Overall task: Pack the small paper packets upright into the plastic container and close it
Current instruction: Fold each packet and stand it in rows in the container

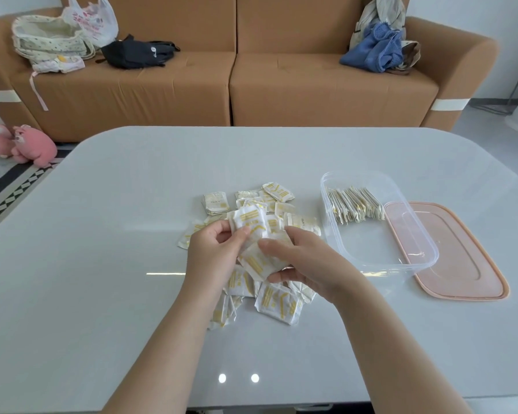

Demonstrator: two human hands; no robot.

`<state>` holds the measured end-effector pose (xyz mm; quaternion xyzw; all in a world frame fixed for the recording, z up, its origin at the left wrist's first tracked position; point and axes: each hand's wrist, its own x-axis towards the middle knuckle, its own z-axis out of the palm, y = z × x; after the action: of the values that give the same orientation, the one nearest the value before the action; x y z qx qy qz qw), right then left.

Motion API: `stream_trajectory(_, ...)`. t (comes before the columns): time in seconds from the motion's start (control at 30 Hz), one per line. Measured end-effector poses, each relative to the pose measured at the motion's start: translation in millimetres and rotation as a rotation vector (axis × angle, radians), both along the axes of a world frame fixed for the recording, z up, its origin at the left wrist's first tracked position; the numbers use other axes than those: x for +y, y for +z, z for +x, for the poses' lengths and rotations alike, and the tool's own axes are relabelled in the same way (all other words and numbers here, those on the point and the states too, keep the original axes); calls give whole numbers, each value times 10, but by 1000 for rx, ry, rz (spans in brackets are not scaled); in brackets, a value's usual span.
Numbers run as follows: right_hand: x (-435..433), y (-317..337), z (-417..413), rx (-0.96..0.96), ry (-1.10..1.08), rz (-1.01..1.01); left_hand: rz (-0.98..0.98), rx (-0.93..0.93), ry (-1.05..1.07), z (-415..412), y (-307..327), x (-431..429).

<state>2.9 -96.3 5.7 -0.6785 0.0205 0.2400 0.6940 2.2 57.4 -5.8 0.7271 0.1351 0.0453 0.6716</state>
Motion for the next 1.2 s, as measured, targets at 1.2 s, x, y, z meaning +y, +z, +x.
stream_trajectory(1.2,-43,-62,66,-285,-265,-92,44,-86,24,75,-57,69)
